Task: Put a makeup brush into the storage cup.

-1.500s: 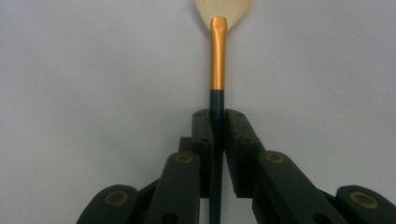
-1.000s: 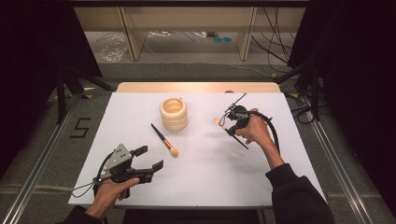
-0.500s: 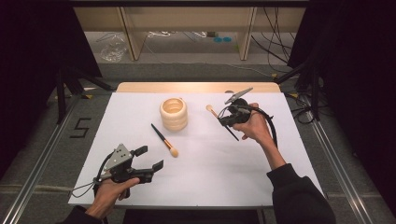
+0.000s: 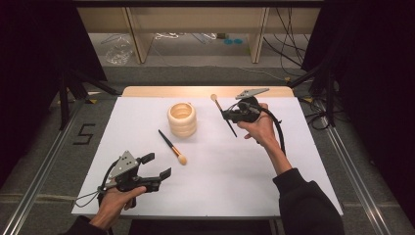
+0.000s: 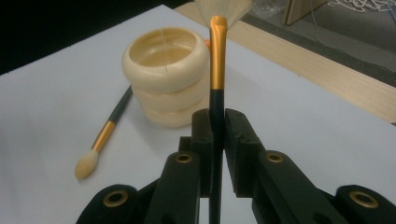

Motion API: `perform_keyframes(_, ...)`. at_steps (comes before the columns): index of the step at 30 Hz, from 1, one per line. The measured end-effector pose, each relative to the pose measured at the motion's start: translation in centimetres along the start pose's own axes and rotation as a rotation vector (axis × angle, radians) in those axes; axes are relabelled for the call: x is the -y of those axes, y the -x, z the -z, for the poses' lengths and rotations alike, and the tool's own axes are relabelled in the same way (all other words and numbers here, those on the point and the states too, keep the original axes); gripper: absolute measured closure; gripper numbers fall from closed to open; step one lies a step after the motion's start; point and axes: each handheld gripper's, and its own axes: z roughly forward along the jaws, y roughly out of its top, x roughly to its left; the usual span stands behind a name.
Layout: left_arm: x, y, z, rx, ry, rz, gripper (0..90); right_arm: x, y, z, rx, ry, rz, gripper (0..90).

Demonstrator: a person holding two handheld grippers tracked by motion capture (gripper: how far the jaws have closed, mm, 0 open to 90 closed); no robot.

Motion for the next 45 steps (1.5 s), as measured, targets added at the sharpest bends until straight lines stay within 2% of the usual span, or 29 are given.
perform_keyframes(7,0.0,0.0,0.0,-0.001,-0.002,-0.002,16.1,-0.9,-0.2,-1.0,0.006,0.078,0.000,83.4)
perform_keyframes(8,0.0,0.0,0.0,-0.001,-0.002,-0.003,16.1,-1.1,-0.4,-1.2,-0.002,0.084,-0.013,83.4)
perform_keyframes(13,0.0,-0.1,0.0,0.007,0.003,-0.004,16.1,-2.0,-1.0,-2.1,-0.023,0.140,-0.017,83.4)
perform_keyframes(14,0.1,0.1,0.0,0.026,-0.003,0.023,16.1,-2.2,-1.2,-2.3,-0.030,0.155,-0.021,83.4)
perform_keyframes(22,0.0,-0.3,0.1,-0.009,0.000,-0.016,16.1,-3.7,-2.1,-3.9,-0.040,0.205,-0.019,83.4)
perform_keyframes(25,0.0,-0.2,0.1,-0.003,0.008,-0.007,16.2,-4.3,-2.6,-4.3,-0.051,0.225,-0.019,83.4)
perform_keyframes(26,-0.6,-1.6,0.2,-0.035,0.006,-0.221,16.1,-4.5,-2.6,-4.5,-0.056,0.231,-0.020,83.4)
perform_keyframes(27,-1.0,-2.2,0.2,-0.036,0.014,-0.309,16.2,-4.6,-2.7,-4.5,-0.063,0.232,-0.036,83.4)
perform_keyframes(28,-1.1,-2.3,0.1,-0.014,0.008,-0.336,16.1,-4.7,-2.6,-4.7,-0.065,0.251,-0.035,83.4)
perform_keyframes(29,-0.1,-0.4,0.0,0.007,0.011,-0.043,16.1,-4.8,-2.6,-4.9,-0.065,0.246,-0.042,83.4)
perform_keyframes(30,0.0,-0.2,0.0,0.011,0.011,-0.014,16.2,-4.8,-2.6,-5.1,-0.067,0.246,-0.046,83.4)
perform_keyframes(35,0.0,-0.2,0.0,0.010,0.013,-0.014,16.2,-5.4,-2.8,-6.0,-0.060,0.260,-0.031,83.4)
perform_keyframes(36,-0.1,-0.3,0.0,0.008,0.015,-0.030,16.1,-5.6,-2.9,-6.1,-0.063,0.258,-0.033,83.4)
perform_keyframes(38,-0.2,-0.8,0.0,-0.003,0.021,-0.096,16.2,-6.0,-3.1,-6.4,-0.069,0.270,-0.038,83.4)
perform_keyframes(39,-0.1,-0.4,0.1,-0.003,0.015,-0.046,16.2,-6.2,-3.1,-6.6,-0.075,0.282,-0.038,83.4)
perform_keyframes(40,0.0,-0.2,0.1,0.001,0.011,-0.018,16.1,-6.3,-3.1,-6.8,-0.072,0.284,-0.034,83.4)
perform_keyframes(41,0.0,-0.2,0.1,0.001,0.010,-0.014,16.1,-6.5,-3.2,-7.1,-0.074,0.283,-0.032,83.4)
perform_keyframes(42,0.0,0.0,0.1,0.004,0.004,0.017,16.2,-6.8,-3.4,-7.3,-0.079,0.283,-0.038,83.4)
perform_keyframes(43,-1.3,-2.8,0.4,-0.067,0.005,-0.398,16.2,-7.0,-3.5,-7.5,-0.077,0.277,-0.041,83.3)
perform_keyframes(44,-1.3,-2.6,0.3,-0.051,0.007,-0.381,16.1,-7.2,-3.6,-7.7,-0.077,0.281,-0.037,83.4)
perform_keyframes(45,-1.4,-2.7,0.3,-0.020,0.003,-0.418,16.2,-7.3,-3.6,-7.9,-0.080,0.291,-0.046,83.4)
